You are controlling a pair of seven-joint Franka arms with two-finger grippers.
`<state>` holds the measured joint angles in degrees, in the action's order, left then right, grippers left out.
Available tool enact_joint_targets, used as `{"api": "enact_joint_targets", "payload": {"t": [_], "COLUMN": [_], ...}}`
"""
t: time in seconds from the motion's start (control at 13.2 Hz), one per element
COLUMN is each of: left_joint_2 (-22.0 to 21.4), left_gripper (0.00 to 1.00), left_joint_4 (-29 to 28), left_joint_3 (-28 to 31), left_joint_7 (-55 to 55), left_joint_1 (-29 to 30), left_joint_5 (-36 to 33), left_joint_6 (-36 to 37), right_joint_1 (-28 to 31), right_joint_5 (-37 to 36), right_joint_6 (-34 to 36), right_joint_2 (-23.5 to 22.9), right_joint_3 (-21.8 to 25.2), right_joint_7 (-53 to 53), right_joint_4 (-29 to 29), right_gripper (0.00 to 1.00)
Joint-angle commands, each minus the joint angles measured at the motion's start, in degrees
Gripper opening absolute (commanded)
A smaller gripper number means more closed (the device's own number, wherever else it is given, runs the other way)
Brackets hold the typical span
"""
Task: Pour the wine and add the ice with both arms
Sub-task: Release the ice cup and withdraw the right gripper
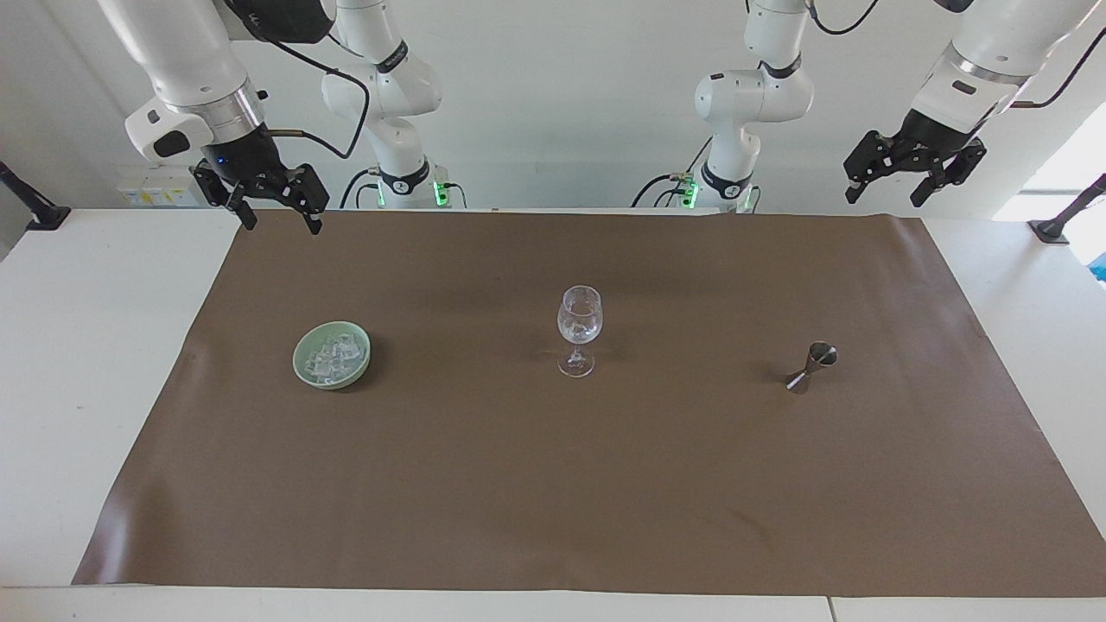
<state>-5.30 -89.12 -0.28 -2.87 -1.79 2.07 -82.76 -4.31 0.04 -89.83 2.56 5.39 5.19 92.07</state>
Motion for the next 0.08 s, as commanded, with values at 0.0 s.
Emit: {"api": "enact_joint_targets", "payload": {"t": [0.0], "left_joint_2": [-1.02], "left_gripper": [1.00], "left_joint_4": [-0.97], "left_joint_3": [0.80], "left_joint_7": [-0.73], "left_joint_1": [-0.41], "left_joint_5": [0.56], "left_joint_6": [-0.65], "right_joint_1": [0.27], "right_joint_5": [1.10], "right_joint_6": [0.18], "right_joint_2": [1.31], "right_joint_3": [-0.12], "right_joint_7": [0.52], "right_joint_4": [1.44], "right_gripper": [1.00]}}
